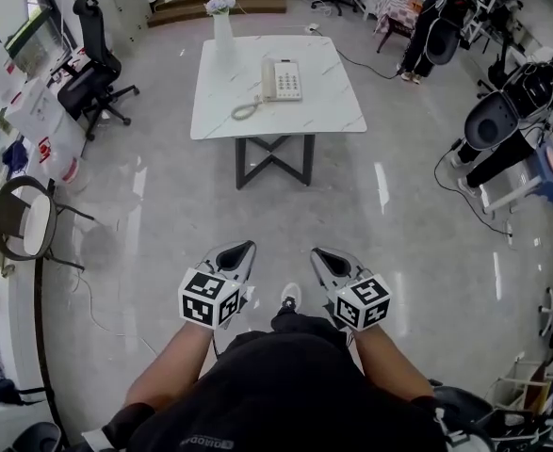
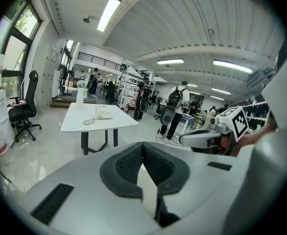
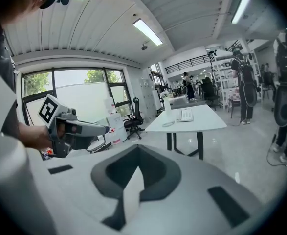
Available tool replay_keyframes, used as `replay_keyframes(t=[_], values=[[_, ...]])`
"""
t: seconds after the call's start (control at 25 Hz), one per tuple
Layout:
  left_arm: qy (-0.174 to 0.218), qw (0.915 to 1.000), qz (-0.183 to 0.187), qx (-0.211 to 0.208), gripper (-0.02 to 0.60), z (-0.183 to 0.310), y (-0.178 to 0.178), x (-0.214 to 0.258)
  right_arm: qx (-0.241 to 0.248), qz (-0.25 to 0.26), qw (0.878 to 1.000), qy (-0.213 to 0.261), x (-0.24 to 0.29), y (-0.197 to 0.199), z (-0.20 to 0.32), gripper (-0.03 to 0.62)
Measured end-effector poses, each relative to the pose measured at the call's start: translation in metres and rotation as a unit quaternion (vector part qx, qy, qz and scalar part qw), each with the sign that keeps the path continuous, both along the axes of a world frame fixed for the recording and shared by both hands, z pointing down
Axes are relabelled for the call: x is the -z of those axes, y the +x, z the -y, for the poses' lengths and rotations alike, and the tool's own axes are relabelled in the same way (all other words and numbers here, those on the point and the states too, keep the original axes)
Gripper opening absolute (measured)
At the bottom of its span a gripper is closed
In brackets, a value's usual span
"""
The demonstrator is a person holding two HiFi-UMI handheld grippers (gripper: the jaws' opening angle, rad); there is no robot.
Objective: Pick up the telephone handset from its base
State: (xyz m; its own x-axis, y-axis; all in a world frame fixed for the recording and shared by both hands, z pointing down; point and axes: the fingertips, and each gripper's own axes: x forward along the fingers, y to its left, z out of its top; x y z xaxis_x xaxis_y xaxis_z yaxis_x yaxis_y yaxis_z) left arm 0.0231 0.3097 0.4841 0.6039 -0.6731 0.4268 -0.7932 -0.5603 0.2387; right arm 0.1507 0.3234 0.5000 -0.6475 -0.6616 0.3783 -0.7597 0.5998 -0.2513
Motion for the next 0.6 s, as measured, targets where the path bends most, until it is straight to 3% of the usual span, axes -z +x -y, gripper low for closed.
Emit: replay_keyframes(t=[0.6], values=[[0.004, 0.9994, 0.007, 0.033, 0.002, 0.096, 0.029, 0.013, 0.036, 0.016, 0.999, 0.004, 0.006, 0.027, 0.111, 0.002]])
